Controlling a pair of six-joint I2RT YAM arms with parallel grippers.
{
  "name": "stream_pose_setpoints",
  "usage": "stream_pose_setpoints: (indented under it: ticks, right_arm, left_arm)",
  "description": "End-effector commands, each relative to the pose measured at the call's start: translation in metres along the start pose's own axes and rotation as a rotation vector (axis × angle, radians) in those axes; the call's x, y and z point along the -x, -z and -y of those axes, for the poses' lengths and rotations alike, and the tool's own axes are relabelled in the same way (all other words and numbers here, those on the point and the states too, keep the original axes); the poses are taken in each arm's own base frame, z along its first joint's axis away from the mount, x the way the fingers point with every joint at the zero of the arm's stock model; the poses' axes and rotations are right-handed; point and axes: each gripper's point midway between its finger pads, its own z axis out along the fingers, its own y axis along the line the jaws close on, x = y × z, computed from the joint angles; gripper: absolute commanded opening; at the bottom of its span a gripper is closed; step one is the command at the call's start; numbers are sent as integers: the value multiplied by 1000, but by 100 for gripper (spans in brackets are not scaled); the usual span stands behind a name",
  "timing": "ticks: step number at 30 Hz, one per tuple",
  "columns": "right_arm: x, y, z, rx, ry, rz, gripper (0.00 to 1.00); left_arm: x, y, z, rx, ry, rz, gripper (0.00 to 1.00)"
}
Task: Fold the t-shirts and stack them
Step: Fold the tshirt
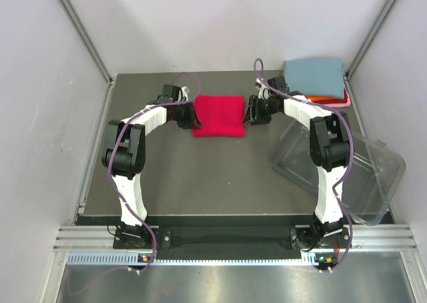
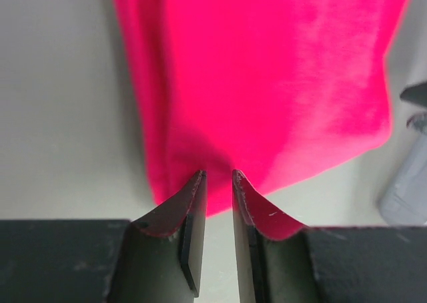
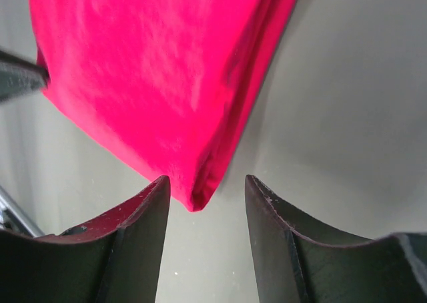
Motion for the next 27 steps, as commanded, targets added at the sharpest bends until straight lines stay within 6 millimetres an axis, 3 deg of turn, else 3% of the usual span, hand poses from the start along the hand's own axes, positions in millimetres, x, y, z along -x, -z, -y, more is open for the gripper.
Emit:
stream_pose_setpoints:
  ticks: [1,4,10,14,19,22,27]
  right_arm:
    - [-11,-14,-17,67,64,-15,49]
    - [-18,-21,-8,44,52,-21,44]
    - [-20,-24,-8,52,50,-25,33]
    - [-24,-24,-1,27,45,-15,0]
    - [-40,-28,9,6,25,-30,0]
    - [-32,-22,4,2,22,-6,0]
    - [5,1,-6,-59,18,84,23]
  left_arm:
    - [-12,-12,-24,63,-6,-43,26]
    - [-20,-18,-34,80,5,-57,26]
    - [-16,-21,-27,53,6,-58,26]
    - [-22,-25,-37,93,37,-73,25]
    - [-36,-20,-60,221,85,-96,25]
    - [-18,-11,-40,169,75,-56,25]
    - [33,14,9,64,26,19,28]
